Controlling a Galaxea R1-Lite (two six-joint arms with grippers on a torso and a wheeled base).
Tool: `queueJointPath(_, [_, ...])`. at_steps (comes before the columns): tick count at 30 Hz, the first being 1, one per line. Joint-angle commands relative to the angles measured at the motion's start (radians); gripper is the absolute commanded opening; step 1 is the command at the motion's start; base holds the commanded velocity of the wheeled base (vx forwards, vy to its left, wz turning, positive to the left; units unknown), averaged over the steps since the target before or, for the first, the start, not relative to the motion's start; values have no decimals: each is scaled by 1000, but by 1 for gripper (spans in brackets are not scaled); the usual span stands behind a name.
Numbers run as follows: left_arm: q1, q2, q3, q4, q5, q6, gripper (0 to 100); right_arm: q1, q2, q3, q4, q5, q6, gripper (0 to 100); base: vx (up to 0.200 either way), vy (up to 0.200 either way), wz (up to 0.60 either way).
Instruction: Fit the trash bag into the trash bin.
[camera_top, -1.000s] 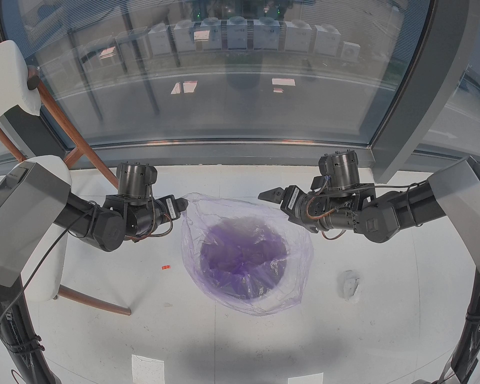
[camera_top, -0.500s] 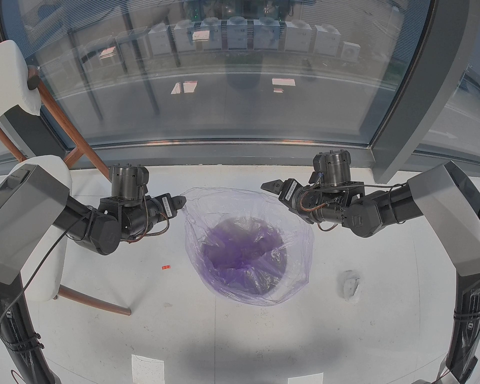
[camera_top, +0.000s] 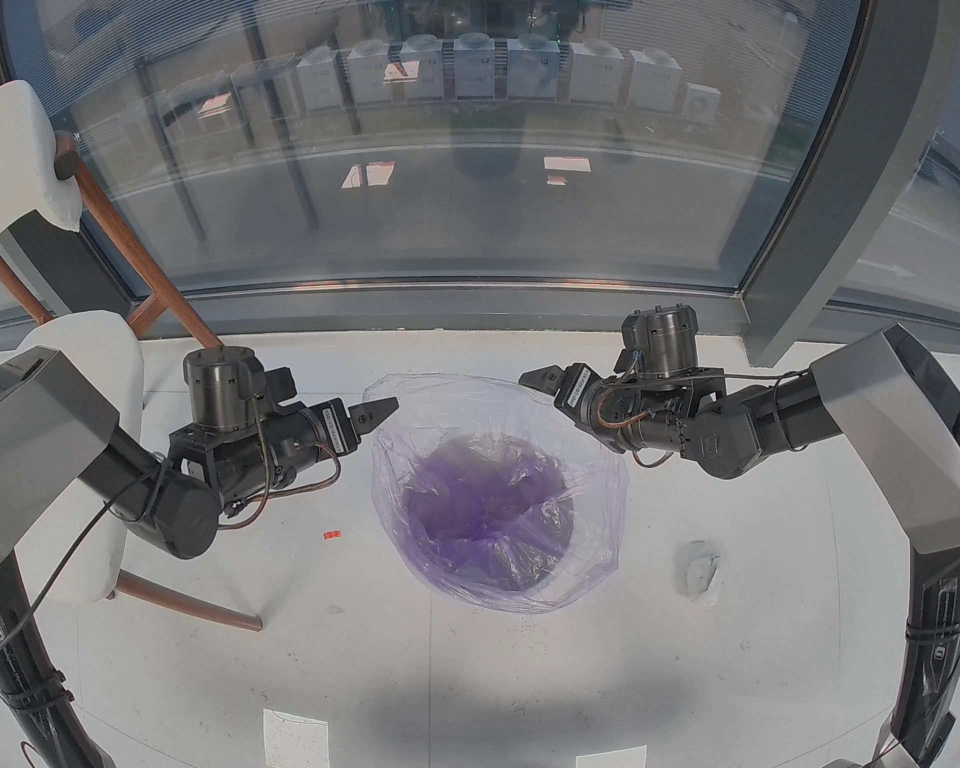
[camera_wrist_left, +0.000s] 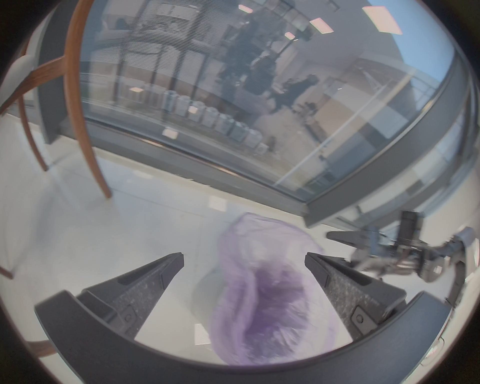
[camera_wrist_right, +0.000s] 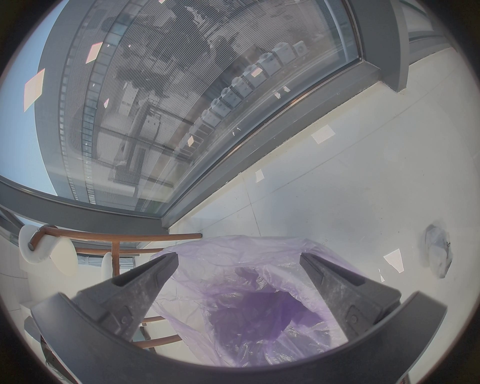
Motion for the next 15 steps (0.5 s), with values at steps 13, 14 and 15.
queueJointPath(13, [-277,-125,6,154,111,-259,100,11,-5,10,-2,-44,2,100,0,0,0])
queueJointPath(14, [-278,-122,12,156,112,-267,100,11,-5,10,0,-44,2,100,0,0,0])
queueJointPath(15, [-278,-117,18,161,114,-270,100,11,-5,13,1,-46,2,100,0,0,0])
